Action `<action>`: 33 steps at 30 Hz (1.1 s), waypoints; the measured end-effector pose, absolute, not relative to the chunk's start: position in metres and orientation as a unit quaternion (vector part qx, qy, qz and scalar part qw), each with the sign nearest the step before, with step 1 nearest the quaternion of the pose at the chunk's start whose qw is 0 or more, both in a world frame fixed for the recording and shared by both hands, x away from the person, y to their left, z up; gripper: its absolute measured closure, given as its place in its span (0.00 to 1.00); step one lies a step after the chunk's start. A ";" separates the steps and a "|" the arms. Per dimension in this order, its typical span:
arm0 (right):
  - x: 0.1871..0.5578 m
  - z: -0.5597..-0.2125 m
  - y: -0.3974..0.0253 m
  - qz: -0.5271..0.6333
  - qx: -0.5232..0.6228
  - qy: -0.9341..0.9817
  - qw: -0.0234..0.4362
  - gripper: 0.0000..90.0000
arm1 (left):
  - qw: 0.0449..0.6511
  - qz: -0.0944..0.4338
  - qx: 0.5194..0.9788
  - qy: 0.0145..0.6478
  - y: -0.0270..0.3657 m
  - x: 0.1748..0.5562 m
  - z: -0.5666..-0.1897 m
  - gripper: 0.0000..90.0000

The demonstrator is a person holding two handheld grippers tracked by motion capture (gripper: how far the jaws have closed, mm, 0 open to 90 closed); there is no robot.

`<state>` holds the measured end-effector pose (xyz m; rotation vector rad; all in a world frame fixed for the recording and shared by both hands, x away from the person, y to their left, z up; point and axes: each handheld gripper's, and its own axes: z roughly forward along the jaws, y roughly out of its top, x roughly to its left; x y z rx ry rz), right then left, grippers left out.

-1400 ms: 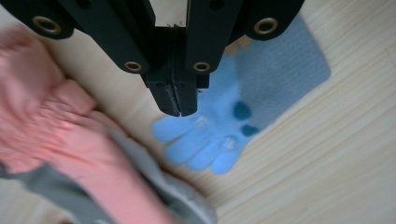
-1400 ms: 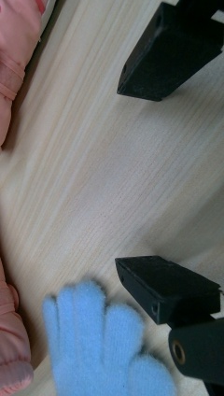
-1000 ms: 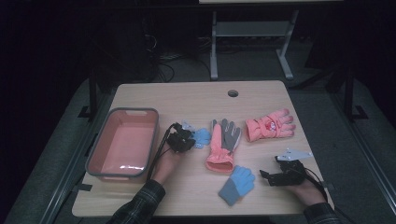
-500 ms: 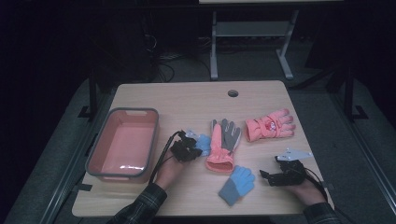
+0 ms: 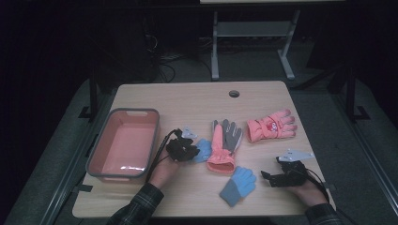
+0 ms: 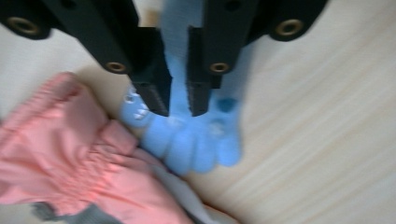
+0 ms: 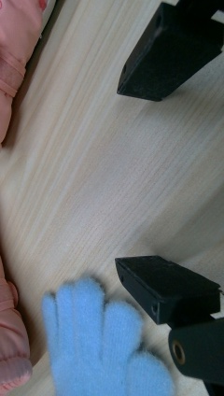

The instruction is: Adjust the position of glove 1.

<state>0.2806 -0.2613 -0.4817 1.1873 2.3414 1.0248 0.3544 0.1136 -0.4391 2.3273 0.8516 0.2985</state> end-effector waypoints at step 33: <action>0.268 -0.454 -0.250 0.387 0.381 0.832 0.111 0.76 | 0.342 0.118 0.860 0.360 0.122 0.356 -0.417 0.97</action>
